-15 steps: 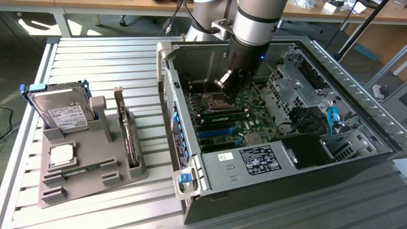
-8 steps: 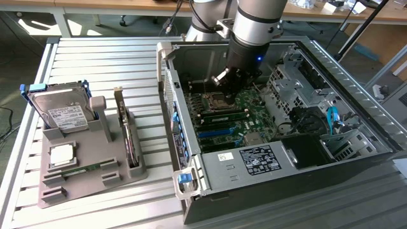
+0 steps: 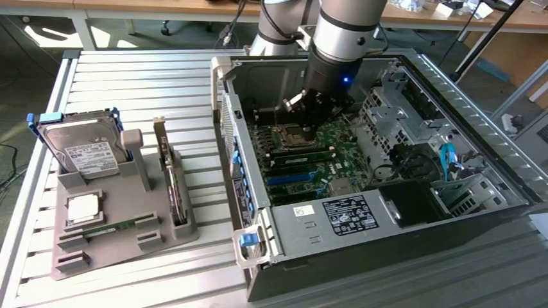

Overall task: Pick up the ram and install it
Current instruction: 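Press down the ram until it locks into place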

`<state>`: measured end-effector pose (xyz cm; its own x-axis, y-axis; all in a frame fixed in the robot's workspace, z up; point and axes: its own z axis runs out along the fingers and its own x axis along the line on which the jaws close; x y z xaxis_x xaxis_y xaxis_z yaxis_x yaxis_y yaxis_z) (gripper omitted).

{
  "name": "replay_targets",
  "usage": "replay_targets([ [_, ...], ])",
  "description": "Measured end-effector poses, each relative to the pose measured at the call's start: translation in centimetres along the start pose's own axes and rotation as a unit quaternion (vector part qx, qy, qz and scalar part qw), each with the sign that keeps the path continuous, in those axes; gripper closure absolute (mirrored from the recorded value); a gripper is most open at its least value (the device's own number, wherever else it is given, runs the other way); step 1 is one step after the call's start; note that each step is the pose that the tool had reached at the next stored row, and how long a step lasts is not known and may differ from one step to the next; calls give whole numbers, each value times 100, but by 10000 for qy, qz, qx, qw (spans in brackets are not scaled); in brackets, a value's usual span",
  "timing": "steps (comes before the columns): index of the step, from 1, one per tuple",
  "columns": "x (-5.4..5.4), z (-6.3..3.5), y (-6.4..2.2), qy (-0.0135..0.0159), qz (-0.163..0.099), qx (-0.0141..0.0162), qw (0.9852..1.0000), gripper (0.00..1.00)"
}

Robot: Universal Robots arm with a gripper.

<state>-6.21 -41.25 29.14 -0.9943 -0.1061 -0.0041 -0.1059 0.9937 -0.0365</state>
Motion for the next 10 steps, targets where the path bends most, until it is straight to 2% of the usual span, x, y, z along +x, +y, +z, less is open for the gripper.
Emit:
replay_targets([
  [2,0,2,0,12,335,1,9994,89],
  [4,0,3,0,20,548,2,9985,89],
  [10,0,3,0,22,605,2,9982,89],
])
